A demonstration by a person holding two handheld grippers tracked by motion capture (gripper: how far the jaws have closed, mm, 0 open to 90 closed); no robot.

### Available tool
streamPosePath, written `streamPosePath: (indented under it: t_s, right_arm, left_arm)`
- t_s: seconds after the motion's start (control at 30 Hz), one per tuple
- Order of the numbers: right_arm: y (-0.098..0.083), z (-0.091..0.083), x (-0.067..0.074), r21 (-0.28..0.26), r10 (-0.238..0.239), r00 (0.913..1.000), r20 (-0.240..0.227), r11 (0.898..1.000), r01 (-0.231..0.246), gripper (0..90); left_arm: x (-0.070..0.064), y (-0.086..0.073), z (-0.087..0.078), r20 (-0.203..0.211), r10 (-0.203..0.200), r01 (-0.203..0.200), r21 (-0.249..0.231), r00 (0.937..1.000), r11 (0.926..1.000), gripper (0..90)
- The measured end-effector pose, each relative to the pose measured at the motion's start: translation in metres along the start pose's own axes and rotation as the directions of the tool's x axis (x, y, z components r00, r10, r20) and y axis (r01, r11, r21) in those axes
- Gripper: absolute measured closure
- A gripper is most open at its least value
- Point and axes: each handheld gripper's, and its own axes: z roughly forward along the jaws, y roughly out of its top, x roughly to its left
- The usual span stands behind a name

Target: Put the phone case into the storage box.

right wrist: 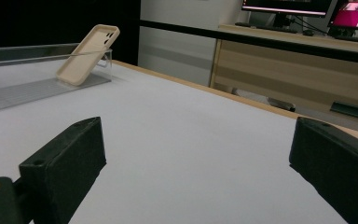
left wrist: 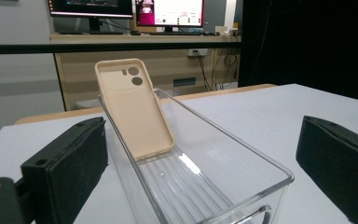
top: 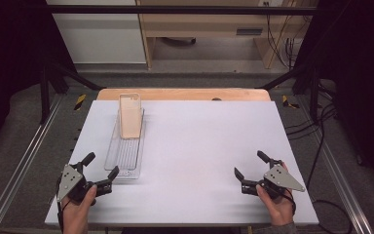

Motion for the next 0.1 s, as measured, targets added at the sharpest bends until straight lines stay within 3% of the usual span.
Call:
streamPosePath:
  t_s: [0.1]
  right_arm:
    - [-0.0012,0.0002,-0.0008,-0.002,-0.01,0.9999,0.003,1.0,0.01,3.8]
  left_arm:
    - [0.0018,-0.0016,0.001,0.007,0.001,-0.001,0.009,1.0,1.0,1.9]
